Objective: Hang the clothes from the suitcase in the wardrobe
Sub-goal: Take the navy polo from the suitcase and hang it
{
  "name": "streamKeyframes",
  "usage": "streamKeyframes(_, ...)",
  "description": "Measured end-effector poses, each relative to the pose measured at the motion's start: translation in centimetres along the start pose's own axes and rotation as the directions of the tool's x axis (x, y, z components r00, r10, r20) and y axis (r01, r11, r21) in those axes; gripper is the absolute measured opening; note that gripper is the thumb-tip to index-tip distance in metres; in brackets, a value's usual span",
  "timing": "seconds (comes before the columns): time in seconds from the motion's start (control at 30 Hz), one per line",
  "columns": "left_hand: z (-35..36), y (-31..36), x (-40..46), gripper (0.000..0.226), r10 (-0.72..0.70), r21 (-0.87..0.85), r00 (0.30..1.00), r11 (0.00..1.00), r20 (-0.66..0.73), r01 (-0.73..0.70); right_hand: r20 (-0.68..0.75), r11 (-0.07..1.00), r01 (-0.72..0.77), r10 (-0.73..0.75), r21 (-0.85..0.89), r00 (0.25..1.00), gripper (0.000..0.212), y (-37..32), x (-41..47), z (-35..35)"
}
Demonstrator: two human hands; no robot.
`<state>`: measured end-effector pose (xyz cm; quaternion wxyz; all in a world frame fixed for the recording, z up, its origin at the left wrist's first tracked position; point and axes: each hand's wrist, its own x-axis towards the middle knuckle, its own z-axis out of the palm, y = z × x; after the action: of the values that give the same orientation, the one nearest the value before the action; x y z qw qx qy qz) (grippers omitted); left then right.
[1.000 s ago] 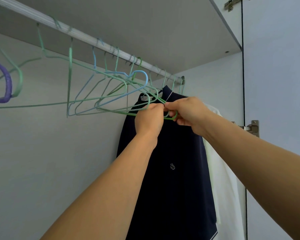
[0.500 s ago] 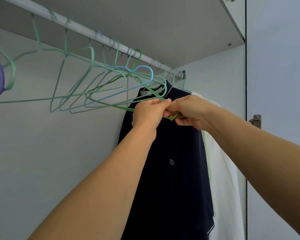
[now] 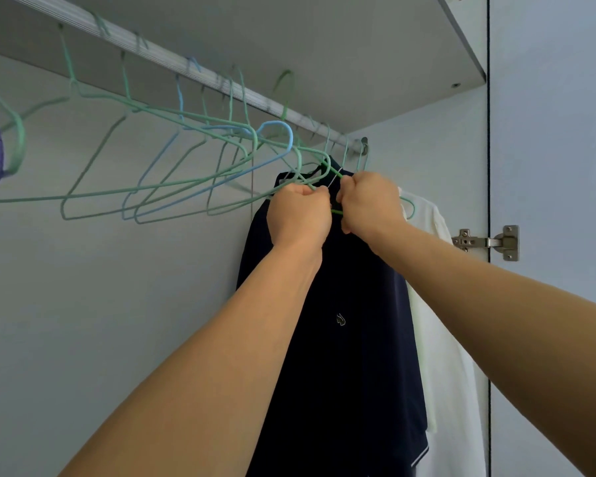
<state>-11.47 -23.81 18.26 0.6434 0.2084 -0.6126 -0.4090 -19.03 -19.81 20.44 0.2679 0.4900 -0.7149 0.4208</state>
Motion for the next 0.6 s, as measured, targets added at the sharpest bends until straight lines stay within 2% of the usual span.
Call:
streamKeyframes(0.1,-0.5,-0.6,-0.1,0.017,-0.016,0.011,1.0,1.0,-0.023,0.016,-0.058,0.998,0.028,-0.024,0.057,0.998,0.027,0.8,-1.0,0.8)
streamKeyframes(0.2,-0.7,-1.6,-0.4,0.013,-0.022,0.041,0.998,0.999,-0.063,0.025,-0.043,0.977,-0.051,0.061,0.207,0.997,0.032,2.6,-1.4,2.2)
streamKeyframes(0.3,-0.8,-2.7,-0.7,0.011,-0.061,0.043,0.995,0.997,-0.081,0.065,0.028,0.936,-0.145,0.143,0.322,0.989,0.034,4.4,-2.7,2.7)
streamKeyframes(0.43,-0.8,-4.1,-1.3,0.004,-0.037,0.043,0.989,0.998,-0.145,0.044,0.158,0.911,-0.254,0.213,0.326,0.964,0.036,7.5,-5.9,3.2)
streamKeyframes(0.5,-0.4,-4.9,-1.9,0.013,0.005,0.072,0.975,0.997,-0.221,0.011,0.217,0.907,-0.307,0.25,0.288,0.943,0.037,9.4,-7.9,3.6)
streamKeyframes(0.6,0.2,-6.3,-3.4,0.046,0.06,0.097,0.944,0.995,-0.324,-0.031,0.311,0.941,-0.309,0.255,0.136,0.916,0.038,12.8,-11.4,4.2)
